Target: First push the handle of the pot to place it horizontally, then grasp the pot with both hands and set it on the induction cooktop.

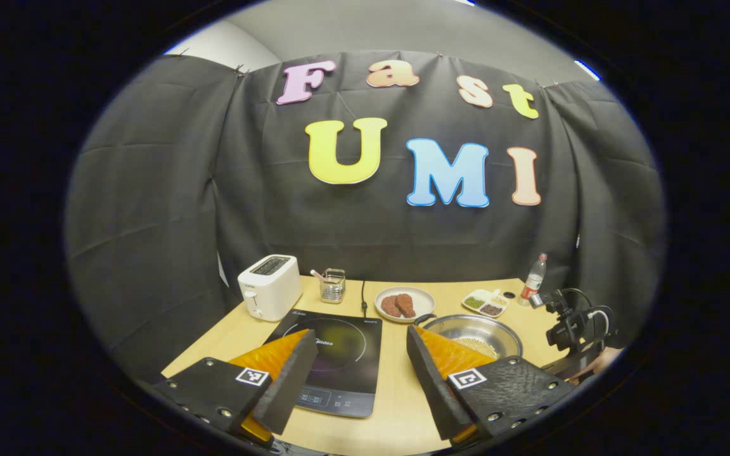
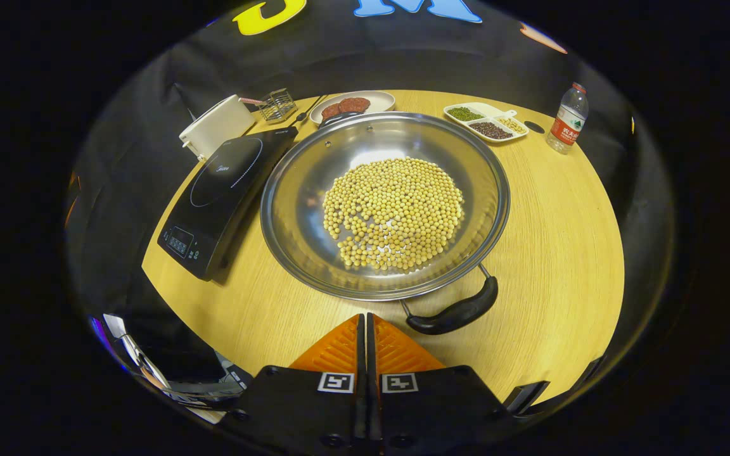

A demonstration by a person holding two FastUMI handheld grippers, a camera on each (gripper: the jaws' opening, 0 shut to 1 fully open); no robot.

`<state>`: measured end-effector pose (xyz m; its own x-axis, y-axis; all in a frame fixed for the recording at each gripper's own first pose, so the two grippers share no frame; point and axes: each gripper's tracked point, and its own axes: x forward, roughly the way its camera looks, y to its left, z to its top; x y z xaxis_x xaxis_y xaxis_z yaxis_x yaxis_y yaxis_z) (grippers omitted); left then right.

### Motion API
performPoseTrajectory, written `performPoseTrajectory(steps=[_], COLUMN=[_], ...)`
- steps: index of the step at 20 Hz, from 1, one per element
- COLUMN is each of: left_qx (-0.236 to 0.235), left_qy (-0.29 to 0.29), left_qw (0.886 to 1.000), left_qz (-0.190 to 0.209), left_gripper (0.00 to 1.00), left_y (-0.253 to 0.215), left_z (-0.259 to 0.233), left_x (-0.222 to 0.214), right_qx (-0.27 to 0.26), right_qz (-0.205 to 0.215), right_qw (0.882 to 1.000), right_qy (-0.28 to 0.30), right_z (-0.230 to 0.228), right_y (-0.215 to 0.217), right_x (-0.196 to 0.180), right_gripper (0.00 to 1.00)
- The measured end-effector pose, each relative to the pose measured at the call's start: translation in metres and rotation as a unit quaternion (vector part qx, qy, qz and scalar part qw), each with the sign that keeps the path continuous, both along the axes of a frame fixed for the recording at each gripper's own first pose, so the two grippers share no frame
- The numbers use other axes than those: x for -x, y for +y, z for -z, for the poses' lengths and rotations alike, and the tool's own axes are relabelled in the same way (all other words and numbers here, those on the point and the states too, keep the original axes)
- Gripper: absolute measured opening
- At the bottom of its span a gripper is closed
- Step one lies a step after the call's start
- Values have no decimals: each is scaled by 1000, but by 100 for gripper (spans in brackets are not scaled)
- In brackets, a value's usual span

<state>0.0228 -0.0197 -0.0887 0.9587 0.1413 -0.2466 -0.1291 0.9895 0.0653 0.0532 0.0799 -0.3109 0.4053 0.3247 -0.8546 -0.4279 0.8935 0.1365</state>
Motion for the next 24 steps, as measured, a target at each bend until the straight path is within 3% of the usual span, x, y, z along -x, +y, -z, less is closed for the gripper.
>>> performPoseTrajectory(steps=[11, 24], left_qx=[-12, -14], left_qy=[2, 10], left_qw=[1000, 1000], left_qz=[2, 16], left_gripper=[87, 87], left_y=[-31, -68], left_z=[-6, 4], left_x=[-13, -33], right_qx=[-6, 22], right_qz=[-10, -2], right_qw=[1000, 1000], right_qy=[6, -16], right_z=[7, 7], right_y=[-11, -61], right_x=[-16, -46], right_gripper=[2, 2])
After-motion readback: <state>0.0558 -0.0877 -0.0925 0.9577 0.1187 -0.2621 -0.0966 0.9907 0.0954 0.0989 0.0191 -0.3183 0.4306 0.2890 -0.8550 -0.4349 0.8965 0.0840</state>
